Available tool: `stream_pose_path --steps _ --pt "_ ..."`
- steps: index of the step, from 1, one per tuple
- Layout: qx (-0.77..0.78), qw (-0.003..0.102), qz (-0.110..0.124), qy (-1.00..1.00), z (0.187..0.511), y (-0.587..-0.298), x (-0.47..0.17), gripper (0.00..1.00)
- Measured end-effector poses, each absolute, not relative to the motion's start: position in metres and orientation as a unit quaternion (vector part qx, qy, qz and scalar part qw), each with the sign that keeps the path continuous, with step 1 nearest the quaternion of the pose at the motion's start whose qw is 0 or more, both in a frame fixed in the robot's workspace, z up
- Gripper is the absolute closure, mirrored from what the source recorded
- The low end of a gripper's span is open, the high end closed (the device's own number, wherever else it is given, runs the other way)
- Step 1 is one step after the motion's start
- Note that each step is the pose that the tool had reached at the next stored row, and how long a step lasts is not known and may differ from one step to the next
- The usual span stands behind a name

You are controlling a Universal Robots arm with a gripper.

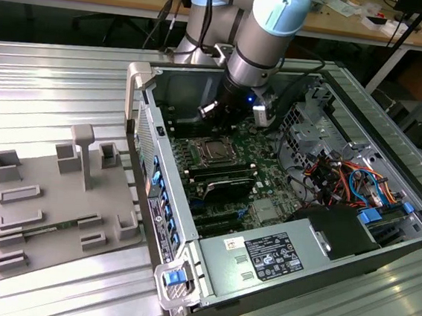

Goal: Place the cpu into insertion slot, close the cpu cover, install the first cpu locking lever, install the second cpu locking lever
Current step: 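Install the first cpu locking lever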

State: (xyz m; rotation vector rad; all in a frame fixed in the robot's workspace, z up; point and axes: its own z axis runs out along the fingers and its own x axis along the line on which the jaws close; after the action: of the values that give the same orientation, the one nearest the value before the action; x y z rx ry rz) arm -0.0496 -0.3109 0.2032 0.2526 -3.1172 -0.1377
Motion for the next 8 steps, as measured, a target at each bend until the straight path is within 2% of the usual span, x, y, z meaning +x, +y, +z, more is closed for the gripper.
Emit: stream_pose_path --steps 8 --pt "0.081 0.006 -0.044 -0.996 0.1994 -0.3127 -0.0423 0.89"
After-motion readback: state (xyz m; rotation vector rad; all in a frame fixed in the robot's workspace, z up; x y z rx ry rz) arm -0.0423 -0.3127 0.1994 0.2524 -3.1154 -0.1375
